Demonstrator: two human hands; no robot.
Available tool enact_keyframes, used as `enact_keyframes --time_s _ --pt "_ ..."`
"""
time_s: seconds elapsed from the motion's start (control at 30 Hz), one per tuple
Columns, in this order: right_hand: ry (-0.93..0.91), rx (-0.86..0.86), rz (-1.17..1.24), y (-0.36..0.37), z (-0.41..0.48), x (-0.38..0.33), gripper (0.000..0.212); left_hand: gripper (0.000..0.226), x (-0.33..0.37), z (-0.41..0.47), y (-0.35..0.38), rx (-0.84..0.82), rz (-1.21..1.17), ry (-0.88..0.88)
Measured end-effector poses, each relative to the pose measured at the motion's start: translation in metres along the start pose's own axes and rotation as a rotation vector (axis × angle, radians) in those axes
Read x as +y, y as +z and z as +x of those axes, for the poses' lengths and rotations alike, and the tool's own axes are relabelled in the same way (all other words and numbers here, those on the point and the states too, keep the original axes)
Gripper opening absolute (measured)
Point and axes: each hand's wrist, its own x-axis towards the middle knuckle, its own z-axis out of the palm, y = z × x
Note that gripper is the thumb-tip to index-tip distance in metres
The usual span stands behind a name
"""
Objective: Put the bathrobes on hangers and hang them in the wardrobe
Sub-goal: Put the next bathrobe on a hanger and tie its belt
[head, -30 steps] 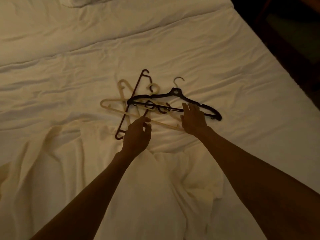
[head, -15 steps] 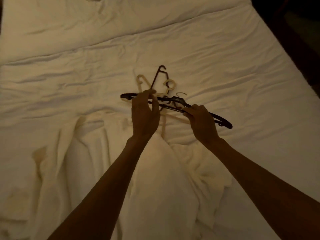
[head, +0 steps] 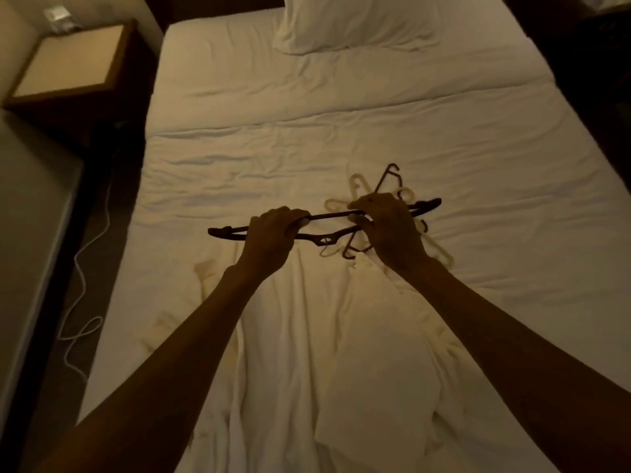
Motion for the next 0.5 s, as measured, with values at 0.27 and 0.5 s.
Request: enact_keyframes --time_s 0.27,0.5 --pt "0.115 0.173 0.174 0.006 -0.006 -0.083 0.026 0.022 -0.051 -0.052 -0.077 0.280 -0.399 -0.406" --pt "0.982 -0.412 0.973 0.081 -0.014 -0.133 0.067 0.026 -0.092 -0.106 -0.094 0.275 -0.870 -0.955"
